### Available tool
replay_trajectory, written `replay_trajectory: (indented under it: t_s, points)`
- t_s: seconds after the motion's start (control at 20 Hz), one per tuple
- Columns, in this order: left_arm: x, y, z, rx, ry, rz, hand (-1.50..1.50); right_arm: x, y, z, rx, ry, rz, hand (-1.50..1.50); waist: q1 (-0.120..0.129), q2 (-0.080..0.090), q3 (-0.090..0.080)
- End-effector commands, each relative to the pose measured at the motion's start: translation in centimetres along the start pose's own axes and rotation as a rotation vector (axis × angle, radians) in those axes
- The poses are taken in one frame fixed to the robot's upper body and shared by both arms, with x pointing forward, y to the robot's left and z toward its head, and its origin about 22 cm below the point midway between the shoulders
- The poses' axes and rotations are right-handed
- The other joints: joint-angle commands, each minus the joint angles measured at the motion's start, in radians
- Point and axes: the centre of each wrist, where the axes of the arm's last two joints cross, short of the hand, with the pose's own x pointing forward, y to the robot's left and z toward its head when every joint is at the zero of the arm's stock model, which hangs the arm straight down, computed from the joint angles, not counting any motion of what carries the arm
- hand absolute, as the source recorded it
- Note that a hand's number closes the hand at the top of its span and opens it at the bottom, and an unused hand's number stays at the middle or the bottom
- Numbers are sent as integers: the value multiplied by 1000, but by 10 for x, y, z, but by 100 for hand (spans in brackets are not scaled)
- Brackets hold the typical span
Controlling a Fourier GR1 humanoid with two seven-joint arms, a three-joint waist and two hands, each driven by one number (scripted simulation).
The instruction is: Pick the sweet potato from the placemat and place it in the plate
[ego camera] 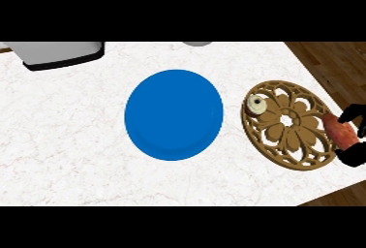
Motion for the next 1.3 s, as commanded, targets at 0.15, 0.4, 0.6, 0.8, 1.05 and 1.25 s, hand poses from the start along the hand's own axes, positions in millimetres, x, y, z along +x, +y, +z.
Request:
replay_trajectory:
  t_s: [0.15,0.4,0.6,0.8,1.05,1.25]
  points:
    - [80,-3,-64,38,-412,66,0,55,-19,49,-213,-231,-276,150,26,31,2]
    - [110,-21,-88,-36,-475,74,0,91,-26,104,-275,-314,-449,150,96,52,2]
    - [136,-33,-117,-85,-500,70,0,97,-38,145,-299,-300,-462,150,152,62,2]
    - [166,-50,-142,-155,-521,63,0,129,-40,152,-337,-243,-453,150,232,72,3]
    - [165,-71,-158,-201,-529,69,0,180,-41,149,-309,-239,-495,150,273,70,4]
    - [193,-77,-171,-204,-527,84,0,223,-42,117,-263,-223,-506,150,280,72,5]
